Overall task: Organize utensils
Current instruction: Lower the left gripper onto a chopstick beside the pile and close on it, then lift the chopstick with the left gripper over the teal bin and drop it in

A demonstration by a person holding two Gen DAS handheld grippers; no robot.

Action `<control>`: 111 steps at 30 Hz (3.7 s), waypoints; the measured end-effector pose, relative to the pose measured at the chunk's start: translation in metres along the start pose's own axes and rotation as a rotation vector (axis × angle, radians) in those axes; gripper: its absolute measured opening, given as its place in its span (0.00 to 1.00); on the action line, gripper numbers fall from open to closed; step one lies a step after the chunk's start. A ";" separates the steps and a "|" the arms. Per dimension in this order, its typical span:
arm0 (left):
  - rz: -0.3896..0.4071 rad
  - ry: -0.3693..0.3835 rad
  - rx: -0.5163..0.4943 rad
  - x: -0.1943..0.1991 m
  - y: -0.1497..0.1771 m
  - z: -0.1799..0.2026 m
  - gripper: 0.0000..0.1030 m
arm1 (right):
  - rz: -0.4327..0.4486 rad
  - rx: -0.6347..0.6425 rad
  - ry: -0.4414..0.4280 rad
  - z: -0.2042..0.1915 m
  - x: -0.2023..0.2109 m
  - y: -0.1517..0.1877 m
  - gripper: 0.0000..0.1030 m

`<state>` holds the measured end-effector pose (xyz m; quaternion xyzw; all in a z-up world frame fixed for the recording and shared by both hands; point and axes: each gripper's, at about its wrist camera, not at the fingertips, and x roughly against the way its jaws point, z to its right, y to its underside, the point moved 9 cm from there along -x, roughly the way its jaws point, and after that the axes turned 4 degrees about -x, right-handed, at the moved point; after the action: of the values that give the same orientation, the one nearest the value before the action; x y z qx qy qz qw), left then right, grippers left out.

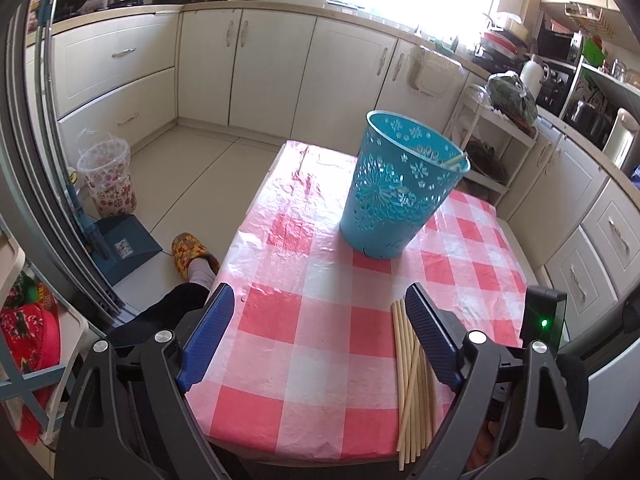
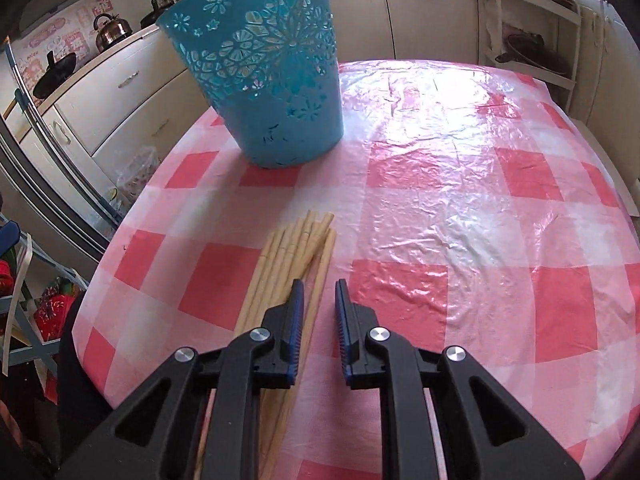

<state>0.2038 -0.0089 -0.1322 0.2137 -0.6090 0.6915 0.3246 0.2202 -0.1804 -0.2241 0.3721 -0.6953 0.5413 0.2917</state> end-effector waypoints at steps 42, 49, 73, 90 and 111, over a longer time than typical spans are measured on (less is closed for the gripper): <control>-0.262 -0.061 -0.295 -0.135 0.050 0.067 0.61 | 0.029 0.089 -0.014 0.019 0.009 0.002 0.06; -0.271 -0.046 -0.309 -0.138 0.045 0.068 0.48 | 0.021 0.088 0.001 0.028 0.009 -0.003 0.07; -0.172 0.077 -0.269 -0.094 0.013 0.068 0.05 | 0.032 -0.052 -0.131 0.044 0.008 -0.008 0.04; 0.331 0.232 -0.147 0.063 -0.135 0.077 0.05 | 0.034 -0.066 -0.145 0.046 0.010 -0.008 0.04; 0.487 0.104 -0.053 -0.062 -0.290 0.093 0.05 | 0.027 -0.105 -0.189 0.048 0.010 -0.007 0.04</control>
<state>0.4432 -0.0980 0.0447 0.0163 -0.6430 0.7431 0.1847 0.2206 -0.2298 -0.2237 0.3964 -0.7520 0.4705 0.2366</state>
